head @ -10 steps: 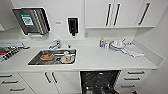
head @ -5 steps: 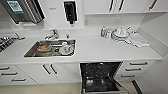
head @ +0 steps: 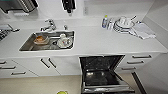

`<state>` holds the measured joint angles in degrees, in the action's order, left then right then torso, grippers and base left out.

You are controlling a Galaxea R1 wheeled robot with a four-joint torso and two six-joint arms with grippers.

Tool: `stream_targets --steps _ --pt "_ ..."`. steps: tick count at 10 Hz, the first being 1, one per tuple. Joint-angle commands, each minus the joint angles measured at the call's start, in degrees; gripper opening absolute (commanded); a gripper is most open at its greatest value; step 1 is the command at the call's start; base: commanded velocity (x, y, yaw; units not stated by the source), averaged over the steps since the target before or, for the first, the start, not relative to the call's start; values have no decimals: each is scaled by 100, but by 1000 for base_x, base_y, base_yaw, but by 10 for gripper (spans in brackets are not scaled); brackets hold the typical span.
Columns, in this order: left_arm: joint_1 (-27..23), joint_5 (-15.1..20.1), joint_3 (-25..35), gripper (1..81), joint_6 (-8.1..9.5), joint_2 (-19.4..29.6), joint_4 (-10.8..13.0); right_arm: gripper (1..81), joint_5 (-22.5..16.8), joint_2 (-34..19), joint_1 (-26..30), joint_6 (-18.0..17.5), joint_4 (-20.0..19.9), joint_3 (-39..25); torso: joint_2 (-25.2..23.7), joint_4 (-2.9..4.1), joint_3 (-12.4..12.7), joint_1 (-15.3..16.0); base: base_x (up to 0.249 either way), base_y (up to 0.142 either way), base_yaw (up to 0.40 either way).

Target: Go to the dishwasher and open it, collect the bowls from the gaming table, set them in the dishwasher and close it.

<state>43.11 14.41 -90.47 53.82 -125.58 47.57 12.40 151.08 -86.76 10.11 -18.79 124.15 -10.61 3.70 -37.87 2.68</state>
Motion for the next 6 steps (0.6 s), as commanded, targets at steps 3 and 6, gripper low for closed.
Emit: stream_targets --steps 3,6 --pt "-1475 1503 565 10 -12 -213 -230 10 -510 -75 -127 27 103 -111 2 0 -2 2 0 0 0" --pt "-2072 1862 329 10 -12 -897 -389 10 -510 -22 -127 27 94 -102 5 0 -6 2 0 0 0"
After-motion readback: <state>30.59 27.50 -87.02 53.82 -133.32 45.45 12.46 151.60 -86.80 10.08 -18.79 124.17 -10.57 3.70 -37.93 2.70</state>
